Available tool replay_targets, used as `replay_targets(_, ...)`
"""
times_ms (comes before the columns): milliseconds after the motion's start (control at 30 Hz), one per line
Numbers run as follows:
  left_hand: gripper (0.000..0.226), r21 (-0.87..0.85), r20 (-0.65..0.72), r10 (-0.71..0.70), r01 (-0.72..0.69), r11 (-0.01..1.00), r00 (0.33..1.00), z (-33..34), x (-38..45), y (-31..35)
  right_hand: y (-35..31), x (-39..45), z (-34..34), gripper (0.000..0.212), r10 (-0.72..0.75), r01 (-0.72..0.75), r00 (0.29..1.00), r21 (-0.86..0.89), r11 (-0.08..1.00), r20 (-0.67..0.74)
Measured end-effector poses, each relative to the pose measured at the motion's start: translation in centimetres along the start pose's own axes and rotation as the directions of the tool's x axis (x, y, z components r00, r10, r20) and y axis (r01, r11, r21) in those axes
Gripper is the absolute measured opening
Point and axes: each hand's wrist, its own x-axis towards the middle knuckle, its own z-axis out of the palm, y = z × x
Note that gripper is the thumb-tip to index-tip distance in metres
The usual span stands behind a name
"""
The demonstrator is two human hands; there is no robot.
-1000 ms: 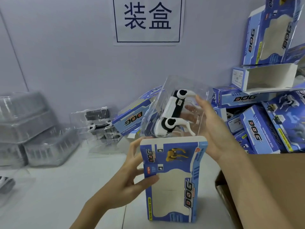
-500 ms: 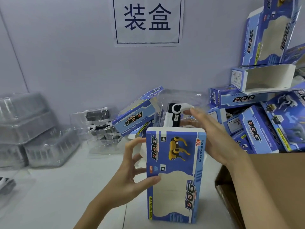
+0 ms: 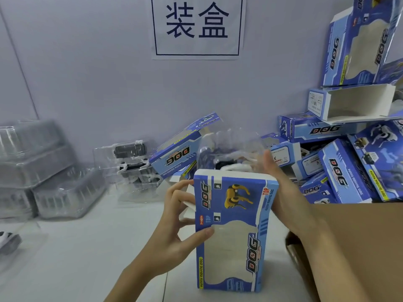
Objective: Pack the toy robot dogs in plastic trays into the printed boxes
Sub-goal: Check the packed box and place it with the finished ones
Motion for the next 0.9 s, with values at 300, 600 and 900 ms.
replay_targets(300, 0.060, -0.049, -0.057, -0.071, 0.068, 0.996, 0.996, 0.2, 0.2, 0.3, 5.5, -3.5, 3.5, 0.072, -0.546, 0.441, 0.791, -0.360, 0.822, -0.277)
replay_targets(600, 0.085, 0.069, -0.076, -0.004, 0.009, 0.998, 0.997, 0.0, -0.1, -0.7, 7.4, -2.7, 2.7, 0.057, -0.470, 0.360, 0.825, -0.350, 0.865, -0.315)
replay_targets(900, 0.061, 0.121, -0.025, 0.035, -0.032, 0.992, 0.999, -0.6, -0.2, -0.1, 7.3, -2.8, 3.2, 0.034, -0.520, 0.338, 0.813, -0.514, 0.788, -0.263)
